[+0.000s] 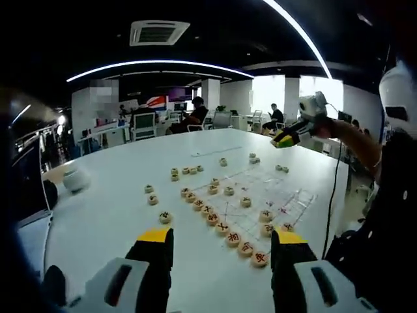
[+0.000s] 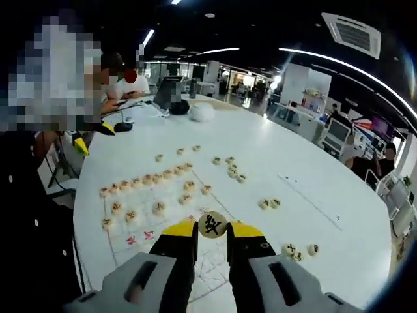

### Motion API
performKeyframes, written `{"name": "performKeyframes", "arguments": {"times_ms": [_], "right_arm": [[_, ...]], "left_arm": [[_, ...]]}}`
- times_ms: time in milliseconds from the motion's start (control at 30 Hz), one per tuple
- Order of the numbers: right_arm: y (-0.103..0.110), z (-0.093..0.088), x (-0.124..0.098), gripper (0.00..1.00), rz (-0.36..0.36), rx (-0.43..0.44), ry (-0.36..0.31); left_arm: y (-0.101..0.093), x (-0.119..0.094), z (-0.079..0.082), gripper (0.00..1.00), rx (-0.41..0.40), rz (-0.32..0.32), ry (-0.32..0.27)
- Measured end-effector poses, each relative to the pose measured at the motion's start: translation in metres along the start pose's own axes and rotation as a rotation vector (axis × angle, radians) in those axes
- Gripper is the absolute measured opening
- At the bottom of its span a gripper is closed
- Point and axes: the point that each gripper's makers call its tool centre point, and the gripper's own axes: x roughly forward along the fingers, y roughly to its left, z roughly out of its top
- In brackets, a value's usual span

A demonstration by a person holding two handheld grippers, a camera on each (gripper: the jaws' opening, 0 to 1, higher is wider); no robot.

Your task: Pick up the chess pieces one by one and place each piece onto its starting position on the chessboard, setting the pieces on their correct points until all the chess pieces are arranged in the starting layout

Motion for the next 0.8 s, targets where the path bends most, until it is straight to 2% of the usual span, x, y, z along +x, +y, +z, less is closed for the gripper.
{"name": "performKeyframes", "arguments": {"times_ms": [167, 300, 467, 600, 800], "right_arm": [[-0.008, -0.002, 0.04, 0.19, 0.055, -0.014, 0.076], [-0.012, -0.017, 0.07, 0.19, 0.073, -0.031, 0.156], [-0.015, -0.03, 0.1, 0.19, 0.077, -0.023, 0.211], [-0.017, -0.041, 0.114, 0.19, 0.08, -0.014, 0.244], [-0.02, -0.054, 0.123, 0.19, 0.079, -0.004, 0.278]], "left_arm": [[-0.001, -0.004, -0.002, 0.61, -0.006, 0.007, -0.004], [-0.003, -0.005, -0.004, 0.61, -0.006, 0.004, -0.003], [-0.005, -0.007, -0.005, 0.61, -0.009, 0.001, -0.005], [-0.004, -0.01, -0.008, 0.61, -0.016, 0.007, -0.003], [-0.001, -0.013, -0.011, 0.61, -0.023, 0.018, 0.002]]}}
